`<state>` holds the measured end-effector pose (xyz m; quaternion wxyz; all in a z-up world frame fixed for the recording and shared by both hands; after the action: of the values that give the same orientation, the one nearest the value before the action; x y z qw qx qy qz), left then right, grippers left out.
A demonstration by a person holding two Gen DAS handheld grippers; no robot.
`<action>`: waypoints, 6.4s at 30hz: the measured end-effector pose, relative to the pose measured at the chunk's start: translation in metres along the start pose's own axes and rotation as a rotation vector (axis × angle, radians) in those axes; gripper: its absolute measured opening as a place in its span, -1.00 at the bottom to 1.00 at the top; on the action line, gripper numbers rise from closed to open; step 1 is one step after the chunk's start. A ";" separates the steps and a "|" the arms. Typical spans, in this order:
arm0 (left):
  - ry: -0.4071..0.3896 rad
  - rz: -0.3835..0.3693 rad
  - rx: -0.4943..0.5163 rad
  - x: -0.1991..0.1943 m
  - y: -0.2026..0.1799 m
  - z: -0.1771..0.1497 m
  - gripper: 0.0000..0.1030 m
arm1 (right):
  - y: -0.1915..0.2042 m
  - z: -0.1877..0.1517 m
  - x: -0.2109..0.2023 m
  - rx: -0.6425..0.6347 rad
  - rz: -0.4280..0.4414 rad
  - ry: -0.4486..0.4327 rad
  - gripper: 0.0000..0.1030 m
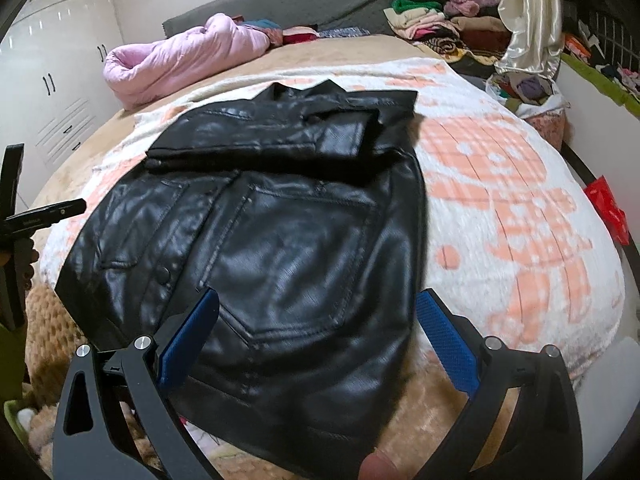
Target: Fold large clothes
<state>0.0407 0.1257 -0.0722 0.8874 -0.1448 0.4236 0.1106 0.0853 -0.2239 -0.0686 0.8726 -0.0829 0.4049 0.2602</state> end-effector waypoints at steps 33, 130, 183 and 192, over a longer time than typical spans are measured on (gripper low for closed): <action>0.205 -0.151 -0.165 0.008 0.050 -0.083 -0.05 | -0.011 -0.060 0.008 -0.003 0.095 0.169 0.91; -0.078 -0.080 -0.158 0.112 -0.003 0.181 -0.45 | -0.153 0.184 0.147 0.491 0.168 -0.186 -0.16; -0.085 0.058 -0.026 0.189 0.000 0.222 -0.84 | -0.177 0.213 0.196 0.335 -0.056 -0.138 -0.67; -0.073 0.054 -0.035 0.196 0.002 0.221 -0.75 | -0.184 0.201 0.210 0.356 -0.096 -0.071 -0.48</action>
<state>0.3204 0.2192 -0.0940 0.8962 -0.1445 0.3928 0.1469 0.4270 -0.2273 -0.1060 0.8988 0.0628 0.4089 0.1452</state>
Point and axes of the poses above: each gripper's, at about its wrist camera, not at the fingertips, and x roughly the way its jaws point, y to its left, z to its top, the point moved 7 cm from there along x, roughly the way its jaws point, and after that the axes turned 7 degrees about -x, right-handed, at the moved point
